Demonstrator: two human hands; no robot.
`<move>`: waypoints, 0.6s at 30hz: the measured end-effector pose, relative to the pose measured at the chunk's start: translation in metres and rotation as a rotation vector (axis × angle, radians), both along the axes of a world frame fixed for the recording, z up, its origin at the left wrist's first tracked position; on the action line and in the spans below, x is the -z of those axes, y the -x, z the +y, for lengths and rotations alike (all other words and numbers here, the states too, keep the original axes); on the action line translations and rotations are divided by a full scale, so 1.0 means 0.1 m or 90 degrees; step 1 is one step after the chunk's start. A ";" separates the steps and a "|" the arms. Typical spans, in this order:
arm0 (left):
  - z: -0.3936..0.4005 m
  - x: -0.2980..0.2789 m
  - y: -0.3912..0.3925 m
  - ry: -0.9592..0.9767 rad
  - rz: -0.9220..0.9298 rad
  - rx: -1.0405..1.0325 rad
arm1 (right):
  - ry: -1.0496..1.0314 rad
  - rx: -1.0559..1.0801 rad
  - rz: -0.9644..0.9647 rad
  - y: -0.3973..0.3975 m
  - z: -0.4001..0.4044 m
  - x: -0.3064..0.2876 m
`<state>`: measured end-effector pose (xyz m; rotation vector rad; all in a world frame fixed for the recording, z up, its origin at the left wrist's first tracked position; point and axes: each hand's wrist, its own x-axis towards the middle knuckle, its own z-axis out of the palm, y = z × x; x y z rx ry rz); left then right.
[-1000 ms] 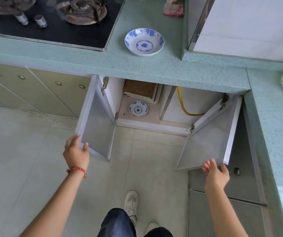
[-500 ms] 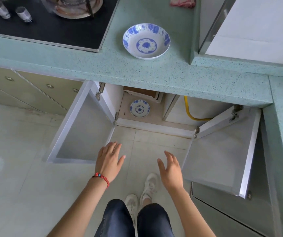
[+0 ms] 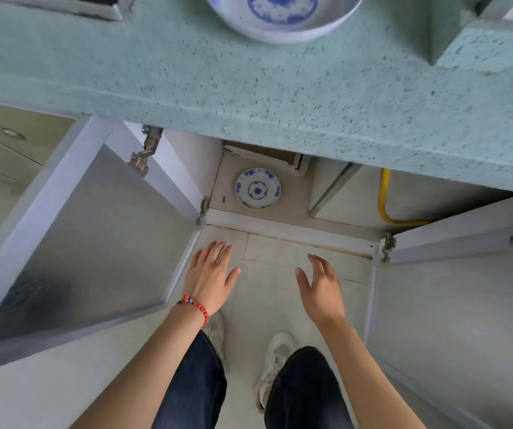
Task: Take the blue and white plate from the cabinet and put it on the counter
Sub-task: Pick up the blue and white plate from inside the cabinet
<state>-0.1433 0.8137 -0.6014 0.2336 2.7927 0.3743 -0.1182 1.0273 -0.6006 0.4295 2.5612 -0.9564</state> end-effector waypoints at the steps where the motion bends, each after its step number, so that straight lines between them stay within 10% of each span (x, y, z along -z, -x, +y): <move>1: -0.02 0.15 0.08 -0.001 0.000 0.001 | -0.005 0.001 0.001 0.08 -0.01 0.16; 18: -0.18 2.86 1.84 -0.016 0.115 0.055 | -0.067 -0.062 0.216 1.87 0.04 2.83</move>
